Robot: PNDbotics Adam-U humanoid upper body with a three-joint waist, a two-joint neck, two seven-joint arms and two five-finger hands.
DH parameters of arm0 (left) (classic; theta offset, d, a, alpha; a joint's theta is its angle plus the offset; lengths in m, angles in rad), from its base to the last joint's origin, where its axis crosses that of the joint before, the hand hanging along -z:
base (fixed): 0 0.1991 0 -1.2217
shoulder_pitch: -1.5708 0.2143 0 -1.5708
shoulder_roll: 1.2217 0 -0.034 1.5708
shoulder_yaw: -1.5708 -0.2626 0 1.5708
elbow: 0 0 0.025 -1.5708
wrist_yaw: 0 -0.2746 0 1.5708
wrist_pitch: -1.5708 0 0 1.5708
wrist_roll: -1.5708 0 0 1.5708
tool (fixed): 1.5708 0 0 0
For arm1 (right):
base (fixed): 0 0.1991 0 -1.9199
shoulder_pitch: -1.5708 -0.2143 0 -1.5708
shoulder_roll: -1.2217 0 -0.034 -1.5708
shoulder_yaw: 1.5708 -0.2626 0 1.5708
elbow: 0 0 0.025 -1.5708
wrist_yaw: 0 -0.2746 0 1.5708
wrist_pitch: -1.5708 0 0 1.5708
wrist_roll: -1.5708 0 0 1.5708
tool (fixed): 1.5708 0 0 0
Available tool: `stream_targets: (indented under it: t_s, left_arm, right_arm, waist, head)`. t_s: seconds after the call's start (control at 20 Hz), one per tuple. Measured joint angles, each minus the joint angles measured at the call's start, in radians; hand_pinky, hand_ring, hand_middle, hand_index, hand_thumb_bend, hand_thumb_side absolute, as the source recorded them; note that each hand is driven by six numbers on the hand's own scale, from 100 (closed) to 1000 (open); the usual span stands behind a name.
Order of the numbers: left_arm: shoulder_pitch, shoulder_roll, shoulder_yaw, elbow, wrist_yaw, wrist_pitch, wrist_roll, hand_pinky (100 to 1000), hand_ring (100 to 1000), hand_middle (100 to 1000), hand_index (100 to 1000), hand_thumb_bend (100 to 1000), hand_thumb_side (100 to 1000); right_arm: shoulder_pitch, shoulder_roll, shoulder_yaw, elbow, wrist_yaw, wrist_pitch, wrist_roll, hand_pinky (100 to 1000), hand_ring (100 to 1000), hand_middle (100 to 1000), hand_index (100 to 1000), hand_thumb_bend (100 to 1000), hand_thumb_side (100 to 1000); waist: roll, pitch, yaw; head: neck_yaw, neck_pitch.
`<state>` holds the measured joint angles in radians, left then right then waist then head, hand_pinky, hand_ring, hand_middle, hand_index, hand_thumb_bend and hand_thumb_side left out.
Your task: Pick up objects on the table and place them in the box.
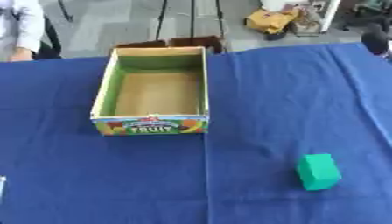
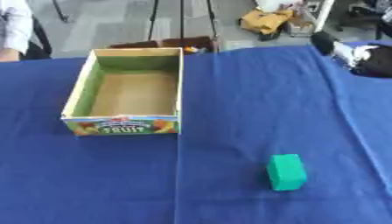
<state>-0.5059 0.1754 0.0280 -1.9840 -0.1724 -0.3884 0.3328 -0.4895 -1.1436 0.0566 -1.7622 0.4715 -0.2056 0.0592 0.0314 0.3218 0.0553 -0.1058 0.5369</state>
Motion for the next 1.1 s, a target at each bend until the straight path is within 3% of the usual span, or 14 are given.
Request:
stream_targets:
  t_s: [0.2,0.25,0.3,0.6,0.85,1.1]
  left_arm:
    - [0.0,0.0,-0.005,0.0,0.001,0.0,-0.004,787,926,923,1000,100,1000]
    - [0.0,0.0,-0.005,0.0,0.001,0.0,-0.005,787,926,923,1000,100,1000]
    - [0.0,0.0,-0.005,0.0,0.001,0.0,-0.005,787,926,923,1000,100,1000]
    - [0.0,0.0,-0.005,0.0,0.001,0.001,-0.006,787,926,922,1000,100,1000]
    - [0.0,0.0,-0.005,0.0,0.001,0.001,-0.006,786,926,922,1000,100,1000]
    - [0.0,0.0,-0.005,0.0,0.001,0.001,-0.006,786,926,922,1000,100,1000]
  right_arm:
    - [-0.003,-0.026,0.022,-0.002,0.018,-0.01,0.113,782,830,857,932,487,898]
    - [-0.003,-0.03,0.027,-0.003,0.02,-0.015,0.141,785,836,857,935,546,877]
    - [-0.002,-0.033,0.031,-0.007,0.02,-0.02,0.17,789,843,865,939,500,859]
    - [0.022,-0.046,0.036,-0.044,0.004,-0.06,0.339,789,859,879,949,573,759]
    - [0.064,-0.051,0.035,-0.092,-0.023,-0.068,0.417,788,833,860,964,625,633]
    - [0.104,-0.051,0.035,-0.135,-0.073,-0.04,0.478,787,817,862,973,653,515]
  waist:
    - [-0.003,-0.002,0.0]
    - [-0.003,-0.002,0.0]
    - [-0.003,-0.002,0.001]
    - [-0.004,-0.002,0.0]
    - [-0.007,-0.001,-0.007]
    - [-0.007,0.002,-0.014]
  head:
    - [0.0,0.0]
    - [0.0,0.0]
    - [0.0,0.0]
    - [0.01,0.008]
    - [0.019,0.008]
    - [0.025,0.008]
